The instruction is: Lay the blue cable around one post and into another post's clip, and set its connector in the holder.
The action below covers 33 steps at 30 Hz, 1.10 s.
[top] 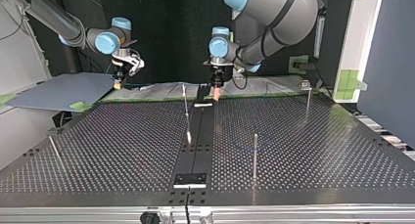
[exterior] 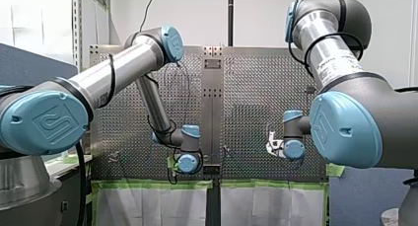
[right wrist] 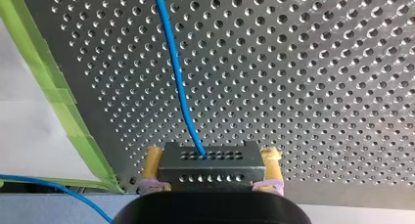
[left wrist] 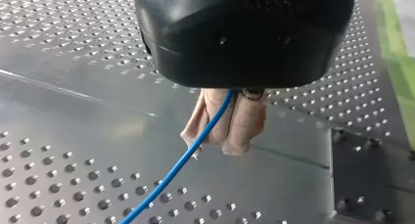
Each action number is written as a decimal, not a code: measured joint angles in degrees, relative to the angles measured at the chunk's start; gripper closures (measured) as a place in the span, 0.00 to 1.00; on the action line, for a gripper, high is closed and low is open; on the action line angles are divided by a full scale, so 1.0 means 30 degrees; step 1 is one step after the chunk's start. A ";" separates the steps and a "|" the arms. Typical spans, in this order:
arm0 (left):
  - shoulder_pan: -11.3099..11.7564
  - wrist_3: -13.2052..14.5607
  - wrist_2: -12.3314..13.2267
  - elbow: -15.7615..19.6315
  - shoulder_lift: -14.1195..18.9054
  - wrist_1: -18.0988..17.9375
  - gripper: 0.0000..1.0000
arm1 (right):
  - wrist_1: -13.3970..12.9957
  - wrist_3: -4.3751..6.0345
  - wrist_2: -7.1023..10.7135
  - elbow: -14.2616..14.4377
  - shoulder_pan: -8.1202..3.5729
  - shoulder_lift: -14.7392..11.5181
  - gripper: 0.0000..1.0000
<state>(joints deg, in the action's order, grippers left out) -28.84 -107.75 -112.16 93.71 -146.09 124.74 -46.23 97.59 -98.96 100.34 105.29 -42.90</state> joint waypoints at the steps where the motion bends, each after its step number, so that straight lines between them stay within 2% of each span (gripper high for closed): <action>1: 0.0021 -0.0084 -0.0053 -0.0020 -0.0001 -0.0093 1.00 | -0.0028 -0.0011 0.0006 0.0001 -0.0003 0.0003 1.00; 8: 0.0091 -0.0715 -0.0484 -0.0411 0.0002 -0.0737 1.00 | -0.0181 -0.0111 0.0024 -0.0114 -0.0123 0.0214 1.00; 17: 0.0203 -0.0425 -0.0612 -0.0979 0.0000 -0.0267 1.00 | 0.0051 -0.0148 0.0056 -0.0948 -0.0342 0.0812 1.00; 22: 0.0383 -0.0360 -0.0575 -0.1004 -0.0001 -0.0130 1.00 | 0.0467 -0.0229 0.0079 -0.1744 -0.0477 0.1019 1.00; 27: 0.0534 -0.0338 -0.0335 -0.1008 -0.0002 -0.0082 1.00 | 0.0919 -0.0362 0.0087 -0.2298 -0.0553 0.1076 1.00; 33: 0.0658 -0.0236 0.0386 -0.1011 0.0003 0.0146 1.00 | 0.1107 -0.0460 0.0107 -0.2405 -0.0566 0.1110 1.00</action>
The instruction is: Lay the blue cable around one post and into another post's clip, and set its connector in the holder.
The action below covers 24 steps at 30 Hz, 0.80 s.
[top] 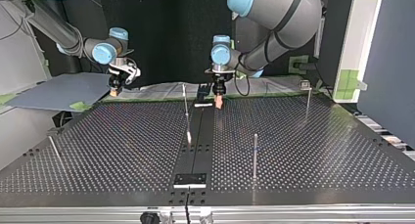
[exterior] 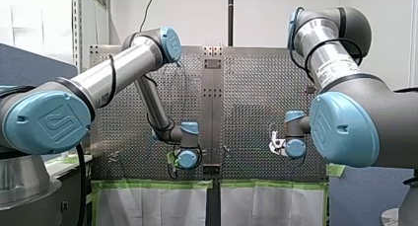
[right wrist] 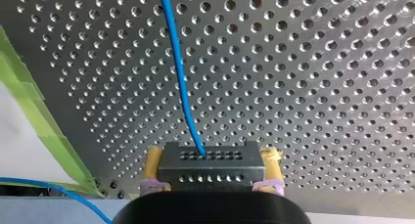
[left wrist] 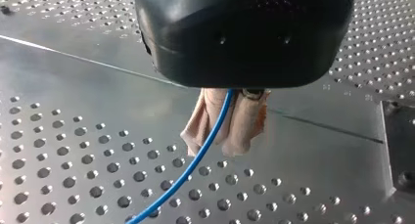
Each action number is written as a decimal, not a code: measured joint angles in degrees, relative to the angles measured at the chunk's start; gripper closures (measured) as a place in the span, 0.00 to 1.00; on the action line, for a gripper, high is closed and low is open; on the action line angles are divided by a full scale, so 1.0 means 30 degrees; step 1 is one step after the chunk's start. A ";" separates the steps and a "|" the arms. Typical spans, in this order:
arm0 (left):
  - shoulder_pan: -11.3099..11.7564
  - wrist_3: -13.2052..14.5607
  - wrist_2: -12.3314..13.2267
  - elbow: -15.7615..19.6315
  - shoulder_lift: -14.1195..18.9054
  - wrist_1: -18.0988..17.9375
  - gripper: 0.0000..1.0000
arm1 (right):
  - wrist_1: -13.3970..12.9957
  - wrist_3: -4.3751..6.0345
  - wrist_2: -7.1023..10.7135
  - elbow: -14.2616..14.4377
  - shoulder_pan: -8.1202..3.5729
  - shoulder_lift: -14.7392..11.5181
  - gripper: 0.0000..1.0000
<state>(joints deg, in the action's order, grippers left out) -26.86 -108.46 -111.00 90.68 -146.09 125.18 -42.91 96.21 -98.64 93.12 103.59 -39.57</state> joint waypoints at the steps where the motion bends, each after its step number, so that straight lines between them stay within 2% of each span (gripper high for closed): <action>1: 0.0001 0.0032 0.0154 0.0000 0.0000 0.0058 0.98 | 0.0004 -0.0004 0.0013 -0.0007 0.0000 0.0003 1.00; 2: -0.0008 0.0084 0.0318 0.0000 0.0002 0.0135 0.98 | 0.0006 -0.0006 0.0031 -0.0010 -0.0002 0.0006 1.00; 3: -0.0033 0.0180 0.0542 0.0000 0.0009 0.0285 0.91 | 0.0011 -0.0008 0.0057 -0.0008 -0.0002 0.0009 1.00; 4: -0.0058 0.0273 0.0712 0.0000 0.0013 0.0407 0.77 | 0.0016 -0.0010 0.0077 -0.0009 -0.0002 0.0010 1.00; 5: -0.0086 0.0390 0.0889 0.0000 0.0016 0.0544 0.77 | 0.0020 -0.0011 0.0090 -0.0007 -0.0002 0.0012 1.00; 7: -0.0140 0.0720 0.1296 0.0000 0.0019 0.0927 0.49 | 0.0028 -0.0012 0.0117 -0.0005 -0.0002 0.0014 1.00; 8: -0.0162 0.0882 0.1478 0.0000 0.0021 0.1087 0.49 | 0.0029 -0.0011 0.0137 -0.0008 -0.0003 0.0016 1.00; 9: -0.0194 0.1098 0.1707 0.0000 0.0022 0.1314 0.27 | 0.0031 -0.0013 0.0162 -0.0006 -0.0003 0.0027 1.00; 10: -0.0221 0.1254 0.1871 0.0000 0.0022 0.1484 0.19 | 0.0032 -0.0013 0.0177 -0.0004 -0.0002 0.0031 1.00; 11: -0.0245 0.1410 0.2032 0.0000 0.0023 0.1633 0.19 | 0.0033 -0.0013 0.0188 -0.0004 -0.0002 0.0034 1.00; 12: -0.0275 0.1609 0.2232 0.0000 0.0024 0.1827 0.00 | 0.0033 -0.0012 0.0196 -0.0004 -0.0002 0.0038 1.00; 16: -0.0428 0.2268 0.2787 0.0000 0.0059 0.2493 0.00 | 0.0034 0.0027 0.0262 -0.0006 -0.0006 0.0045 1.00; 24: -0.1164 0.3862 0.2929 0.0361 0.0675 0.4089 0.00 | 0.0182 0.0072 0.0439 -0.0003 -0.0003 0.0070 1.00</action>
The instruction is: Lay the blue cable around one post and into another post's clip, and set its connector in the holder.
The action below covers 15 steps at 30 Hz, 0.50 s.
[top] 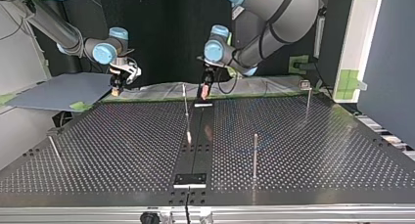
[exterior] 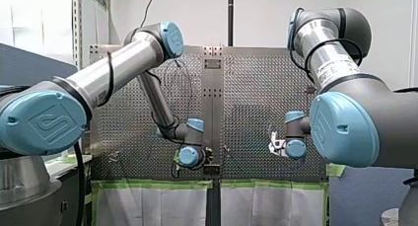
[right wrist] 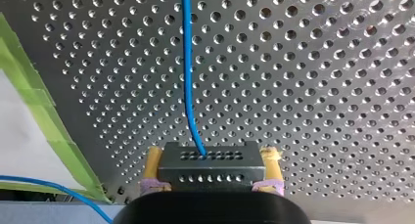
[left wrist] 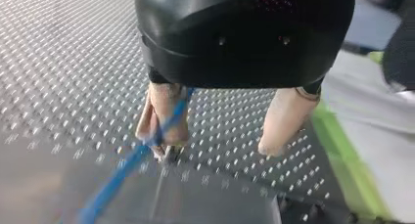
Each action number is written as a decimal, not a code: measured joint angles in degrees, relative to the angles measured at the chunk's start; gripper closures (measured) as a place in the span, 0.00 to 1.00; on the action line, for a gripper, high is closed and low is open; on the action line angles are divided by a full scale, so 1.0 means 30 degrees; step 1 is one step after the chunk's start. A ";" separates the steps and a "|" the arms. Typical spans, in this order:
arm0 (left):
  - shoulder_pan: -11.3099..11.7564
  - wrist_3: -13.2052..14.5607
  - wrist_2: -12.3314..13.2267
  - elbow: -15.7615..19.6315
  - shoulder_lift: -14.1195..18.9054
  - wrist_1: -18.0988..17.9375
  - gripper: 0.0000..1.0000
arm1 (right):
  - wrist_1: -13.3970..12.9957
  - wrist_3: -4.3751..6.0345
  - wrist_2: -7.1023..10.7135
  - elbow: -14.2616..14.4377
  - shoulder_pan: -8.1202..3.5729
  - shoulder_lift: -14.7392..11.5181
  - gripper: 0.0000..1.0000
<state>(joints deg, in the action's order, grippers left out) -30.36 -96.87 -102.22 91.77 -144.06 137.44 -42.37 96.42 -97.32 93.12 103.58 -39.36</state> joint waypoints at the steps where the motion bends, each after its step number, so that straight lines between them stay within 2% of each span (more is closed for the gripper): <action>1: -0.0086 0.0186 -0.0001 0.0103 0.0145 0.0183 0.00 | 0.0010 0.0002 0.0003 0.0000 0.0000 0.0001 1.00; 10: -0.0957 0.1891 -0.0190 0.0563 0.0861 0.1856 0.00 | 0.0185 0.0031 0.0056 0.0004 -0.0003 0.0031 1.00; 15: -0.1407 0.2933 -0.0283 0.0572 0.1090 0.2192 0.00 | 0.0288 0.0066 0.0065 0.0000 -0.0057 0.0055 1.00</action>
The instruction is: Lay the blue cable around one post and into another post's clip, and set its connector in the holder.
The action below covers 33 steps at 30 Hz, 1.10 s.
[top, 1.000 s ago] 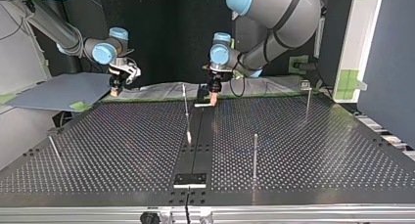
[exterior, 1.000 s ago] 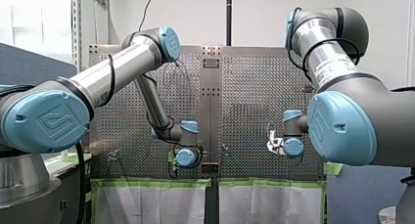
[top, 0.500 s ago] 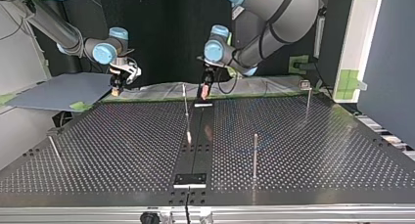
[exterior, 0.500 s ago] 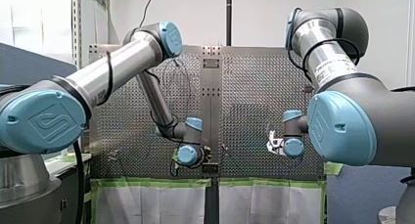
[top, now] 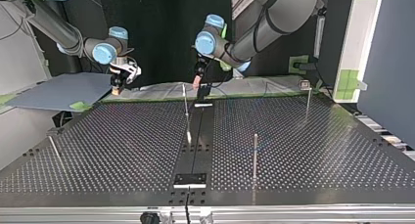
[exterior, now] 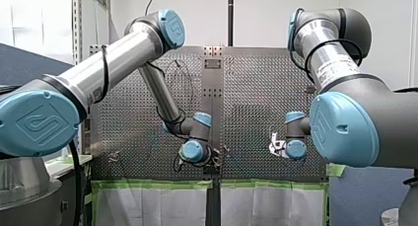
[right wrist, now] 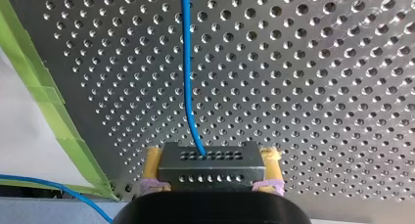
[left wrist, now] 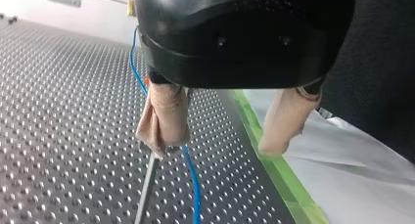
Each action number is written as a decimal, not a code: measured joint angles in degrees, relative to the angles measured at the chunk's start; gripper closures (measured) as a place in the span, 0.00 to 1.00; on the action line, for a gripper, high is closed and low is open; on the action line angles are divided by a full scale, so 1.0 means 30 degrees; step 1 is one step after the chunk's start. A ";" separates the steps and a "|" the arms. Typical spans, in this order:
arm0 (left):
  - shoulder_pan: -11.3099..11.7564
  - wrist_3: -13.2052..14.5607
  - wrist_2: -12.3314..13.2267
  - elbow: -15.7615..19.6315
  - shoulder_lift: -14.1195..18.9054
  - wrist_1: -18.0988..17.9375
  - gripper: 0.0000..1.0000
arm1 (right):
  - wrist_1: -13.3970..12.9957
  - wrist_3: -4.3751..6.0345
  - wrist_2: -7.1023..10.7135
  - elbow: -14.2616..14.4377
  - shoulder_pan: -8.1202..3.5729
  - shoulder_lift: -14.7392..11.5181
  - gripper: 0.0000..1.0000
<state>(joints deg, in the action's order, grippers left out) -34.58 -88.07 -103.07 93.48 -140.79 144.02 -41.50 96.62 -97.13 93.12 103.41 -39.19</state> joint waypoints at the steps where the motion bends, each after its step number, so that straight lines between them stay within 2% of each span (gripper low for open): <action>1: -0.0064 0.0161 -0.0040 0.0001 0.0074 -0.0016 0.00 | 0.0009 0.0007 0.0005 -0.0002 -0.0009 0.0000 1.00; 4: -0.0230 0.0466 -0.0192 0.0002 0.0411 -0.0104 0.00 | 0.0026 0.0026 0.0069 -0.0002 -0.0037 0.0005 1.00; 9: -0.0372 0.0456 -0.0276 0.0005 0.0878 -0.0139 0.00 | 0.0032 0.0083 0.0138 0.0002 -0.0070 0.0030 1.00; 33: -0.0330 -0.0242 -0.0631 0.0004 0.0970 -0.0102 0.00 | 0.0108 0.0142 0.0382 -0.0001 -0.0150 0.0092 1.00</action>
<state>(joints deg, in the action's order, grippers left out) -35.57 -88.80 -104.96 93.49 -137.88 143.71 -41.18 97.05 -95.98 93.11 102.96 -38.92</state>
